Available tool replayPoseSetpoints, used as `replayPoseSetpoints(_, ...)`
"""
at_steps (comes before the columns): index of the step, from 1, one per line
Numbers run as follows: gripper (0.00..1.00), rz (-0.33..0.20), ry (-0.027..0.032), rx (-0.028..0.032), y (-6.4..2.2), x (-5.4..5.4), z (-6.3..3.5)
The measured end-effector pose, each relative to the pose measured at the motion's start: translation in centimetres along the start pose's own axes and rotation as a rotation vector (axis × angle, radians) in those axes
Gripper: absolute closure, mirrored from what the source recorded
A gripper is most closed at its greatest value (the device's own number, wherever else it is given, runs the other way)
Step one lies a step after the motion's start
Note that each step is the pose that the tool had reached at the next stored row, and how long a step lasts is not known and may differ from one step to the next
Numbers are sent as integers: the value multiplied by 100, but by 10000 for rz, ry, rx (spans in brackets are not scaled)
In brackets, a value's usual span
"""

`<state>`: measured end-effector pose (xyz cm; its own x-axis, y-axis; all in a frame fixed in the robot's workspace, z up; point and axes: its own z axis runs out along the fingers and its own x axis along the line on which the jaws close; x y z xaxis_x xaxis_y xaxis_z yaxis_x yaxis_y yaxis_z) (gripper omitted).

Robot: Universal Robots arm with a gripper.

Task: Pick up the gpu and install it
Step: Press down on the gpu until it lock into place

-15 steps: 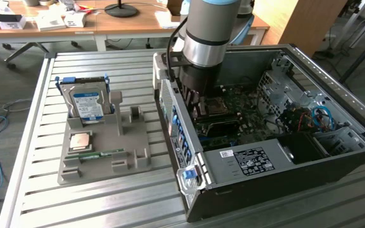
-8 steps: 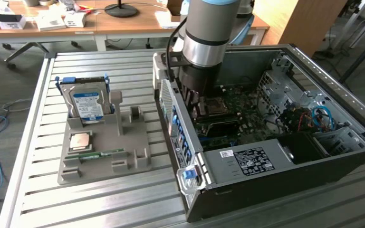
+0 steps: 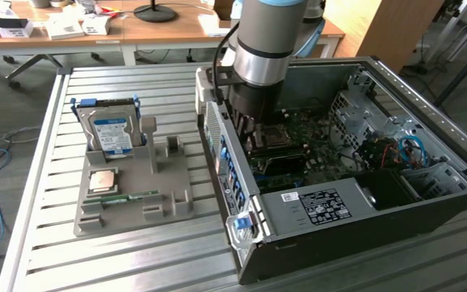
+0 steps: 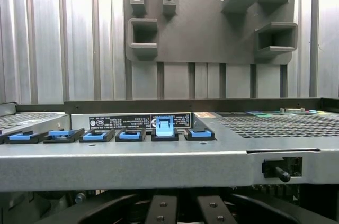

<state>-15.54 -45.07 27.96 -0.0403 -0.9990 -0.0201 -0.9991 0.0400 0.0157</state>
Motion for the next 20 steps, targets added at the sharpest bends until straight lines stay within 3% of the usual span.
replayPoseSetpoints(20, 89, -2, -13, 3, -287, -12, -3)
